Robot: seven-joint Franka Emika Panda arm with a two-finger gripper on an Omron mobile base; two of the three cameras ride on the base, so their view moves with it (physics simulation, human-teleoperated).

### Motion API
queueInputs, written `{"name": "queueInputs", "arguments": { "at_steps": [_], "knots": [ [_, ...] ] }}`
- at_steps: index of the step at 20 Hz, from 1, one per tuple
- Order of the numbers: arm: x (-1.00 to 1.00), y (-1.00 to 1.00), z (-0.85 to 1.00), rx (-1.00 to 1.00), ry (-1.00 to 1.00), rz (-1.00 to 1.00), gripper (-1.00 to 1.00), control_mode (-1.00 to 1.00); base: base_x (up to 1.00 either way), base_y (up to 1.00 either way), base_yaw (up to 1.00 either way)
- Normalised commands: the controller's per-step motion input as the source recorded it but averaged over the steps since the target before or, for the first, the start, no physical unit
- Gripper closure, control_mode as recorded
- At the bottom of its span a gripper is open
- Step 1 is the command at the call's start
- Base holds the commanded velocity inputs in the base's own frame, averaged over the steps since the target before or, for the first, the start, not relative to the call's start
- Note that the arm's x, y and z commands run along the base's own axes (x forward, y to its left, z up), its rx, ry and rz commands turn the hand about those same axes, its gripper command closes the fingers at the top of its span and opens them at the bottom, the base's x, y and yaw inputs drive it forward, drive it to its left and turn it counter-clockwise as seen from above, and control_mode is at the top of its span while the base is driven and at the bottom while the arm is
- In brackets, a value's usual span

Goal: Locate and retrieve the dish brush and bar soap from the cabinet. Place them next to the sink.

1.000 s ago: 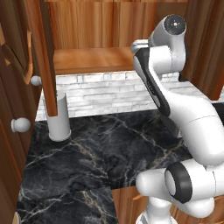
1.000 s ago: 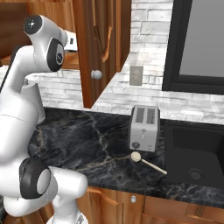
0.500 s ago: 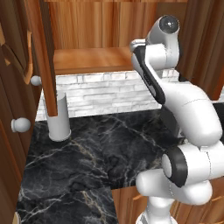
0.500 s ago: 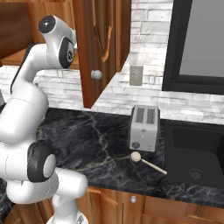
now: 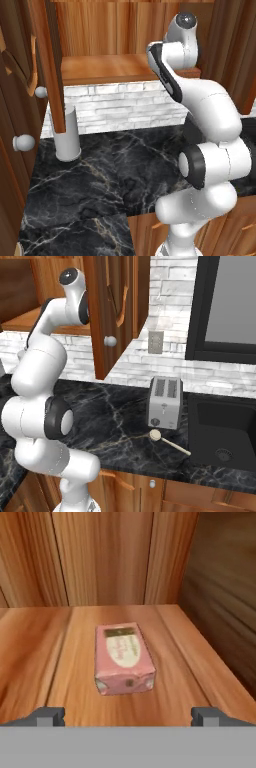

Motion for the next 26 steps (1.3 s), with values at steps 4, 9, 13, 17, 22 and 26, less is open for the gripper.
{"name": "queueInputs", "arguments": {
  "at_steps": [4, 9, 13, 17, 22, 26],
  "knots": [
    [0.40, -0.05, -0.12, 0.00, 0.04, 0.00, -1.00, -1.00, 0.00, 0.00, 0.00],
    [0.35, -0.01, -0.19, 0.00, 0.01, 0.00, -1.00, -1.00, 0.00, 0.00, 0.00],
    [0.29, 0.00, -0.20, 0.00, 0.00, 0.00, -1.00, -1.00, 0.00, 0.00, 0.00],
    [0.35, 0.00, -0.16, 0.00, 0.00, 0.00, -1.00, -1.00, 0.00, 0.00, 0.00],
    [0.32, -0.05, -0.13, 0.00, 0.00, 0.00, -1.00, -1.00, 0.00, 0.00, 0.00],
    [0.12, 0.00, -0.15, 0.00, 0.02, 0.00, 1.00, -1.00, 0.00, 0.00, 0.00]
  ]
}}
